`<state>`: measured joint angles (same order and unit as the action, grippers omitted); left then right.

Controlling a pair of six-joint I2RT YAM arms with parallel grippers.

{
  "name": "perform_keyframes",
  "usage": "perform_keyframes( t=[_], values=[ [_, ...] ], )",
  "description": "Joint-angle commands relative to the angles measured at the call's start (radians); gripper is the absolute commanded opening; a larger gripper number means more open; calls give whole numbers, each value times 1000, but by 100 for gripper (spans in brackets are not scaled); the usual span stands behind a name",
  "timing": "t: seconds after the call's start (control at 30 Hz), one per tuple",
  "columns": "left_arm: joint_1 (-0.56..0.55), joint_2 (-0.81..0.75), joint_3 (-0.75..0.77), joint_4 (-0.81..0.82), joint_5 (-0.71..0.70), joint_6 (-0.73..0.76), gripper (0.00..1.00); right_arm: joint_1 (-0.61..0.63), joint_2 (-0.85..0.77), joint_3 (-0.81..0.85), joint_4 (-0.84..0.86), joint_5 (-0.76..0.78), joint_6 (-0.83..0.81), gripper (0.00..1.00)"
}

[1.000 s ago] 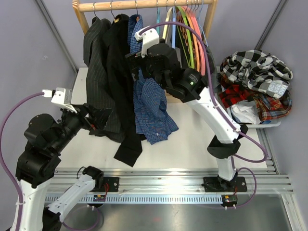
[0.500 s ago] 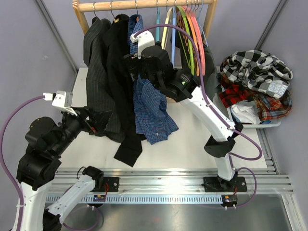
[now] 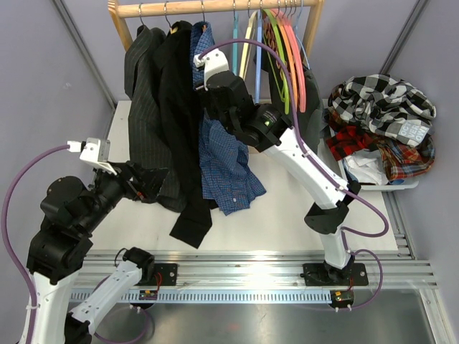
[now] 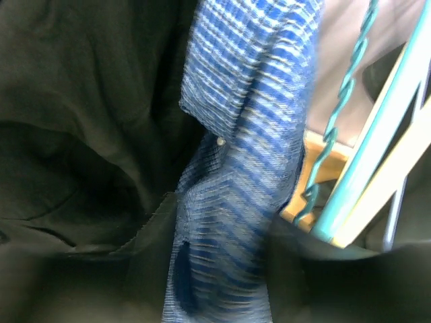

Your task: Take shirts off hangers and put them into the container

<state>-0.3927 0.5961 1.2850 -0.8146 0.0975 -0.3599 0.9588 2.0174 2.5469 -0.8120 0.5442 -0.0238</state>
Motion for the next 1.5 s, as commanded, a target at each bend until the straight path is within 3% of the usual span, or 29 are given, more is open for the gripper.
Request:
perform_keyframes(
  t=[0.0,0.03,0.07,0.1,0.4,0.73,0.87,1.0,1.2,1.47],
  values=[
    [3,-19,-3,46,30,-11,99,-6,-19,38,24,46,18,41],
    [3,-19,-3,45,30,-10,99,-8,-19,42,24,51,18,30],
    [3,-21,-4,43,30,-11,99,-8,-20,44,27,65,18,9],
    [3,-22,-7,43,31,-11,99,-8,-26,49,30,74,18,0],
    [3,-35,-30,49,42,-22,99,-8,-94,17,117,94,-50,0],
    [3,-44,-41,51,36,-30,99,-6,-154,93,530,168,-298,0],
    [3,-44,-42,51,30,-36,99,-6,-167,112,456,189,-282,0],
    [3,-36,-52,58,24,-40,99,-5,-351,-162,459,158,-222,0],
    [3,-22,-78,104,42,-65,99,4,-576,-367,285,59,-62,0],
    [0,-9,-90,227,171,-111,99,57,-830,-627,-12,-331,140,0]
  ],
)
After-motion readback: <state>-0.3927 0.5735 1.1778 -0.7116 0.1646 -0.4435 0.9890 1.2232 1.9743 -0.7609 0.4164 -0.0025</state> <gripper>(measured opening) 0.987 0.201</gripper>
